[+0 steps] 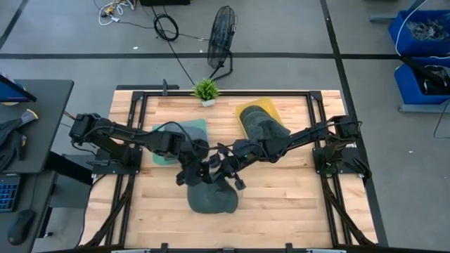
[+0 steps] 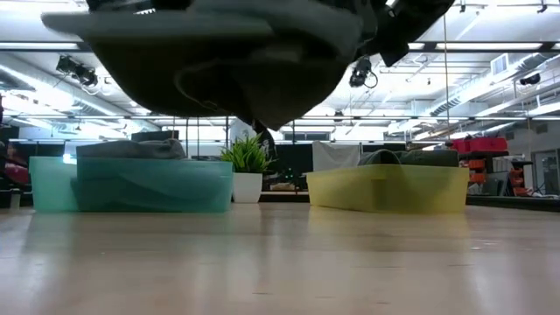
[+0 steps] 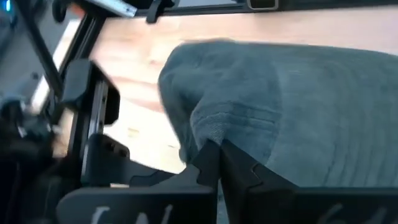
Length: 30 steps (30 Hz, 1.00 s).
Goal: Pick & Place hat
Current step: Put the black cap into the yellow bin
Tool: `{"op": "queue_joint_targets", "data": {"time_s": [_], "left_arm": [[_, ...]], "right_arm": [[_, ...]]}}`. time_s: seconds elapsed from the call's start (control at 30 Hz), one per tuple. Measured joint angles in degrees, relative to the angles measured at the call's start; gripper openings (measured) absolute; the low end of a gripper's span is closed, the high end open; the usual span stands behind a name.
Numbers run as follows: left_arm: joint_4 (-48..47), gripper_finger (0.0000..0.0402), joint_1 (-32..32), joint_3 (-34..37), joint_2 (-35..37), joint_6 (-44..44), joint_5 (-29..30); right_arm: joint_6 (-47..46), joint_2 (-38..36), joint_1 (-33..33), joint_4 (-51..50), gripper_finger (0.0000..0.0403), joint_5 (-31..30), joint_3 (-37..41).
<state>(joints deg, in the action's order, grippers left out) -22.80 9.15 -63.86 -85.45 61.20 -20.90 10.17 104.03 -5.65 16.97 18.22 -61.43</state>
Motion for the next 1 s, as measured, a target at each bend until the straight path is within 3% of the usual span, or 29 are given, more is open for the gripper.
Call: {"op": "queue_joint_targets", "data": {"time_s": [0.47, 0.63, 0.73, 1.0], "left_arm": [[2.3, 0.0058, 0.0, -0.1, -0.4, -20.2, 5.5], [2.2, 0.0074, 0.0, -0.1, -0.4, -26.7, 7.3], [1.9, 0.0071, 0.3, -0.1, 0.3, -30.5, 9.4], [-2.2, 0.0033, 1.1, -0.1, 6.0, -28.6, 23.6]], "right_arm": [[-1.8, 0.0, 0.0, -3.3, 0.0011, -2.6, 0.0], [-4.2, -1.8, 0.0, -7.4, 0.0009, -12.8, 0.0], [-4.2, -6.5, 0.0, -16.0, 0.0005, -20.7, 0.0], [-3.6, -25.0, 0.1, -38.1, 0.001, -43.1, 0.0]]}}
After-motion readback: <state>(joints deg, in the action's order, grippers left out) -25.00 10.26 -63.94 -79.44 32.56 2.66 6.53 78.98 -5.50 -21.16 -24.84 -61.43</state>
